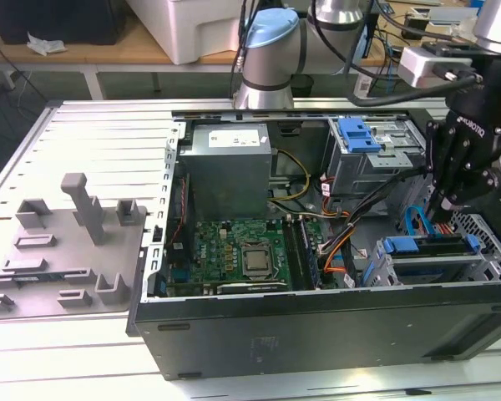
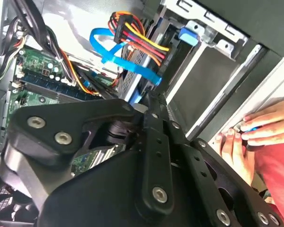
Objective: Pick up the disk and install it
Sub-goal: 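Insert the second disk wire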
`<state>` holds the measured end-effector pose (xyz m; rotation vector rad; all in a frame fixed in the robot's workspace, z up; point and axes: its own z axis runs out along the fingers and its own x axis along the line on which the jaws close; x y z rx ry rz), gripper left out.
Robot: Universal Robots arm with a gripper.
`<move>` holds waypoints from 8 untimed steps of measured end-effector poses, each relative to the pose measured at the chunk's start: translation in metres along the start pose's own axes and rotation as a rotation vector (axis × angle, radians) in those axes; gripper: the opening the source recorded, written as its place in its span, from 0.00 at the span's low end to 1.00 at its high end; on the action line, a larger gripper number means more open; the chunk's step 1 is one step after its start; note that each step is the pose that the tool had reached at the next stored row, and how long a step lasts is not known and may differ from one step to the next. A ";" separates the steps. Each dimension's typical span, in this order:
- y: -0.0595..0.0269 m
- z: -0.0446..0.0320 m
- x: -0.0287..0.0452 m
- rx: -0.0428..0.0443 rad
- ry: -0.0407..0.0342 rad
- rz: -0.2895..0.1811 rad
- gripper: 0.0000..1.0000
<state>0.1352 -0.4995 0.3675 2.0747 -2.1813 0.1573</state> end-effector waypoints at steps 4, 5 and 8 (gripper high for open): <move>0.0120 -0.0041 -0.0001 0.0092 -0.0004 0.002 0.11; 0.0152 -0.0044 -0.0001 0.0124 -0.0005 0.002 0.11; 0.0182 -0.0044 0.0000 0.0149 -0.0006 0.002 0.11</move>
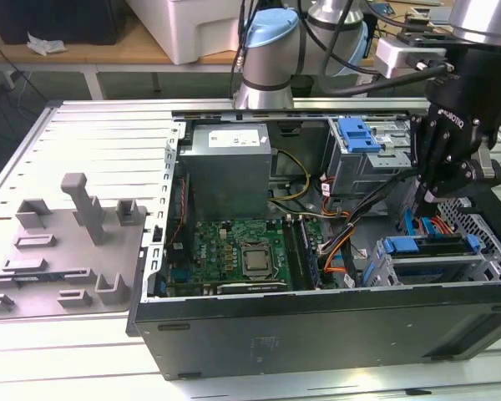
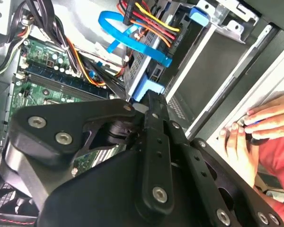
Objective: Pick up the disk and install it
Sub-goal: 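Insert the second disk wire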
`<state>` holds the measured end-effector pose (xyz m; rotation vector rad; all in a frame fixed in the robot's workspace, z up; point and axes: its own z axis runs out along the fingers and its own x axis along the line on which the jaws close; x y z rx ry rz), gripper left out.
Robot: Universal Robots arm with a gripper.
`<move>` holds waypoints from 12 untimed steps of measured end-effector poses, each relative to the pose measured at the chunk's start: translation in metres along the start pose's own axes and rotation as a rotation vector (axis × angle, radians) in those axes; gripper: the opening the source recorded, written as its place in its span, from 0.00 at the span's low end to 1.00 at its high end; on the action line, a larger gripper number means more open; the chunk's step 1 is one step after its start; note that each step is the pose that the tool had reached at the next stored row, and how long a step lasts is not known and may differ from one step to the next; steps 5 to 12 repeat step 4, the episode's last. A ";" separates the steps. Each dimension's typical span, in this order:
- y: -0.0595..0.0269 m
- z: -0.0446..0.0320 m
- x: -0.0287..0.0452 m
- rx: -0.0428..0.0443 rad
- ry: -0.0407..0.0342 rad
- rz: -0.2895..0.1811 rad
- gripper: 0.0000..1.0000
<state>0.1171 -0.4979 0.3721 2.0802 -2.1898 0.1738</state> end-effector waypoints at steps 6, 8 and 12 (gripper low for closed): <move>0.0009 0.0000 0.0000 0.0007 -0.0001 0.000 0.11; 0.0009 0.0000 0.0000 0.0007 -0.0001 0.000 0.11; 0.0009 0.0000 0.0000 0.0007 -0.0001 0.000 0.11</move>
